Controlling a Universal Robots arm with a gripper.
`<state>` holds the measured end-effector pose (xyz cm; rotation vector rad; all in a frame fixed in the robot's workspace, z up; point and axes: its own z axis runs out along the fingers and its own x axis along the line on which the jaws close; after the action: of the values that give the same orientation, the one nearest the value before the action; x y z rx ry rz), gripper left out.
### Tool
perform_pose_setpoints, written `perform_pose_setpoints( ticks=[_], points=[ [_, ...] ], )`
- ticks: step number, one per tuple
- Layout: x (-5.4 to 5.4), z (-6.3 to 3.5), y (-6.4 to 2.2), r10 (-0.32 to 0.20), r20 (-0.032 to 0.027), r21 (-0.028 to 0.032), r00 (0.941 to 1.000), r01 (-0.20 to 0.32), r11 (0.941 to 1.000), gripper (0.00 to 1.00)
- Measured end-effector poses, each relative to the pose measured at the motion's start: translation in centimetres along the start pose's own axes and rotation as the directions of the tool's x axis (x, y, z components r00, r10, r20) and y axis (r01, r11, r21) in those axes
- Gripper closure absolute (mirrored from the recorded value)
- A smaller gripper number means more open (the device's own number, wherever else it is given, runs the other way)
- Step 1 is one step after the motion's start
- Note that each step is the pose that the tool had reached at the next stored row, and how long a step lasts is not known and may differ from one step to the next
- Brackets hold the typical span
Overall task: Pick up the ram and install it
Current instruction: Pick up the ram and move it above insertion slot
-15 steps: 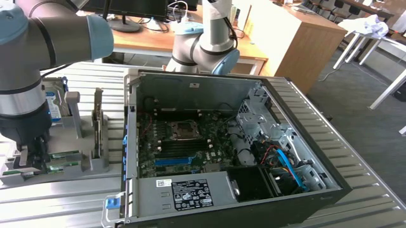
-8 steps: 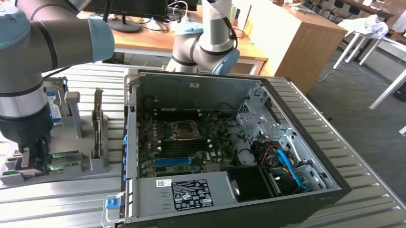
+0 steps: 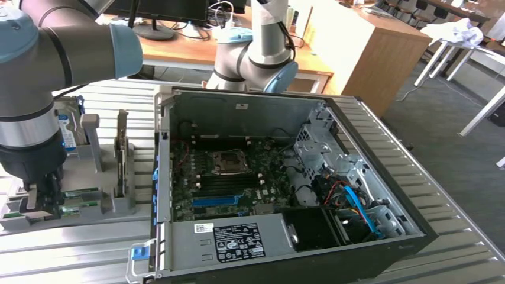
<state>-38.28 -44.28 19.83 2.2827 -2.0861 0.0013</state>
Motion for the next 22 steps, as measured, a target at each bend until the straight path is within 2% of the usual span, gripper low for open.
perform_pose_setpoints(
  ticks=[2,3,4,6,8,22],
  points=[
    [0.00,0.00,0.00,0.000,0.0003,0.0000,1.0000,0.000,1.0000,0.65],
    [0.00,0.00,0.00,0.000,0.0004,0.0001,1.0000,0.000,1.0000,0.72],
    [0.00,0.00,0.00,0.000,0.0005,0.0001,1.0000,0.000,1.0000,0.72],
    [0.00,0.00,0.00,0.000,0.0008,0.0000,1.0000,0.000,1.0000,0.84],
    [0.00,0.00,0.00,0.000,0.0010,0.0001,1.0000,0.000,1.0000,0.88],
    [0.00,-0.05,0.00,0.000,0.0021,0.0002,1.0000,0.000,1.0000,0.88]
  ],
)
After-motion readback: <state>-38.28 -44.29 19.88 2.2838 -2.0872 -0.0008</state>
